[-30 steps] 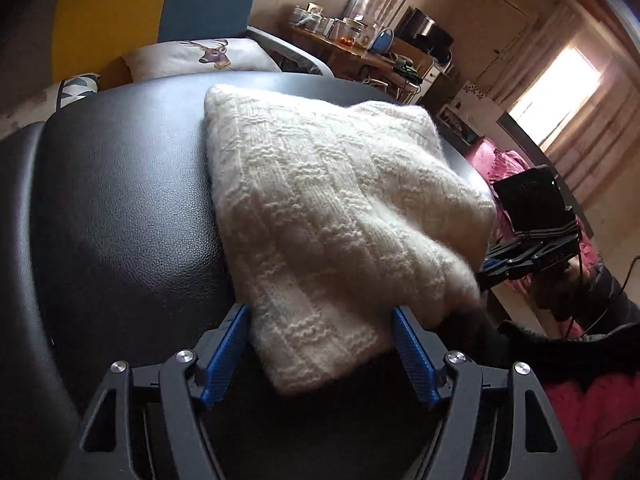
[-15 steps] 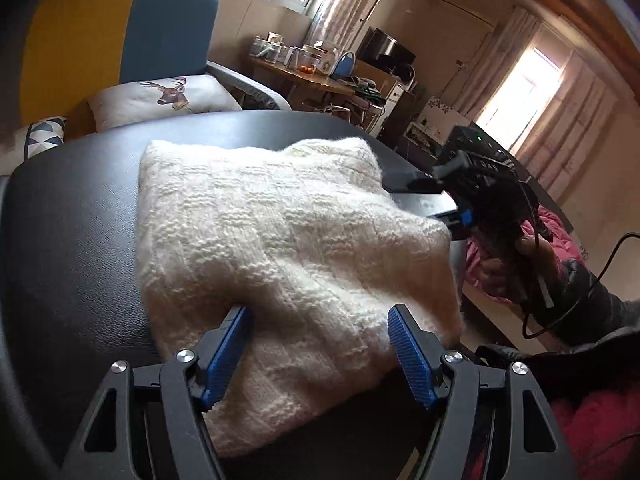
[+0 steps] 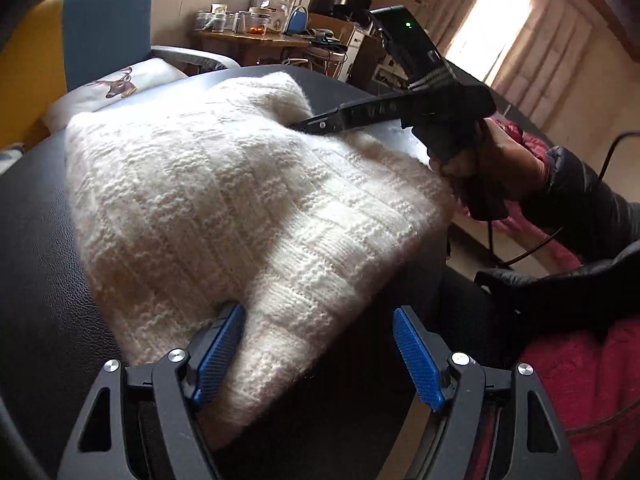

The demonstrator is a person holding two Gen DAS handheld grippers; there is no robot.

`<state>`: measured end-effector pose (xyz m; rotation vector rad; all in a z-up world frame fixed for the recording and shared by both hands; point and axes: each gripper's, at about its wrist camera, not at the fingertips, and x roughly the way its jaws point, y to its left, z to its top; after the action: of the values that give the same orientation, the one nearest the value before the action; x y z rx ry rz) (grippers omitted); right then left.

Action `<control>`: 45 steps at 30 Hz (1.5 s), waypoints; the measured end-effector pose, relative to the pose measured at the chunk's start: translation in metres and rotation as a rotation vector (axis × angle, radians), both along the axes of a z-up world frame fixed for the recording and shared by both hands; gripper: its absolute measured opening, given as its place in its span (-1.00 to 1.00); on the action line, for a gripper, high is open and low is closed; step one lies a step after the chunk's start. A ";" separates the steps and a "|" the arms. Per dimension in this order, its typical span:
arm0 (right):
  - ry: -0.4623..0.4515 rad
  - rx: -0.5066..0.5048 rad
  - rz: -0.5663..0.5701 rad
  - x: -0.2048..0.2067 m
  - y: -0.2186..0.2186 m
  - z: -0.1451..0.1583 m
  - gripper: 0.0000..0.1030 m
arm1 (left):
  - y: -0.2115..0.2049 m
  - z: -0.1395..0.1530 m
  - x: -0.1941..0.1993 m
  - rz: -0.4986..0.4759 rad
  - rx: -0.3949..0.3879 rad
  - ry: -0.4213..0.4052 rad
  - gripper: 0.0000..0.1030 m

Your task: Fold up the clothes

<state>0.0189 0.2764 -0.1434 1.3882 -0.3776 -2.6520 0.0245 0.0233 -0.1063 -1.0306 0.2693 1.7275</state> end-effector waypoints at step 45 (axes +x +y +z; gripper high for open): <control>0.012 0.039 0.398 0.035 -0.067 -0.014 0.18 | -0.024 -0.012 -0.013 0.259 0.213 -0.221 0.54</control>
<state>0.0540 0.2092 -0.1578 1.2974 -0.0392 -2.3507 0.0117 -0.0012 -0.1179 -1.1228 -0.1930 1.8062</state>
